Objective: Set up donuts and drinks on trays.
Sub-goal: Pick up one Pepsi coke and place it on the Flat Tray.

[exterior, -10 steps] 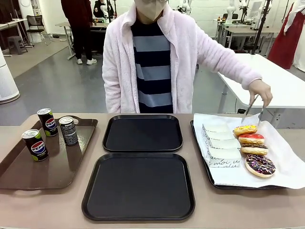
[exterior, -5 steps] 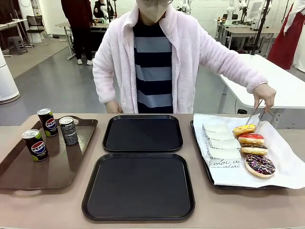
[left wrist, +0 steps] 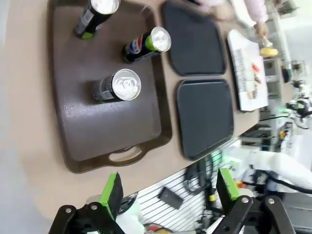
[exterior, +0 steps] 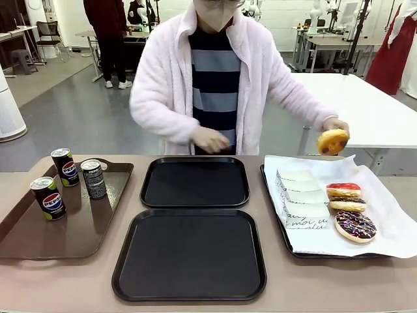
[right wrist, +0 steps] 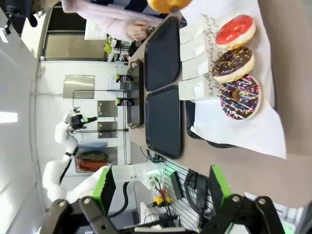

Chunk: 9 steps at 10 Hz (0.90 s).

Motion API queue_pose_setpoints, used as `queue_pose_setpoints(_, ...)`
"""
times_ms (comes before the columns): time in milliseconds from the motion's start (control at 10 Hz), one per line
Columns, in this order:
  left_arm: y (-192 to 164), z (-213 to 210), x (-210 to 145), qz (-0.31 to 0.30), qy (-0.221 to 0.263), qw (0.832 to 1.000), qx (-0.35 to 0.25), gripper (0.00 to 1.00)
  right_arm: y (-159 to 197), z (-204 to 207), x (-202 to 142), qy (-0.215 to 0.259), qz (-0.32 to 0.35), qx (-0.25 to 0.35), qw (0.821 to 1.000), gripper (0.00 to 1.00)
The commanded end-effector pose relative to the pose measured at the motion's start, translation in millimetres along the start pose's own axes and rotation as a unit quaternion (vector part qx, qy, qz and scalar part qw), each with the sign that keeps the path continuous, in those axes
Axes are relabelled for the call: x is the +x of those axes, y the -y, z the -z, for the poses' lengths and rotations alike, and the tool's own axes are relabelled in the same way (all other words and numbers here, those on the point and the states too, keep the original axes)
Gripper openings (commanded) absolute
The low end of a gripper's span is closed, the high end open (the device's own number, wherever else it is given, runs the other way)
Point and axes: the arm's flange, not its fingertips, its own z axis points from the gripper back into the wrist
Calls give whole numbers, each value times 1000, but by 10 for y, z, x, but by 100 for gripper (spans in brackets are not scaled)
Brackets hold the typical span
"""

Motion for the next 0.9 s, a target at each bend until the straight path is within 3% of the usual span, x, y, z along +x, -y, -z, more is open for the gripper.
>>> queue_pose_setpoints(0,298,250,215,9,-51,993,109,100,-6,-12,-3,3,-6,10,1000,100)
queue_pose_setpoints(300,488,760,605,37,-37,964,260,100,-6,-12,-3,3,-6,10,1000,100)
queue_pose_setpoints(500,479,1103,734,50,-28,953,298,100,-6,-12,-3,3,-6,10,1000,100)
queue_pose_setpoints(800,357,1429,731,48,-28,961,272,100,-6,-12,-3,3,-6,10,1000,100)
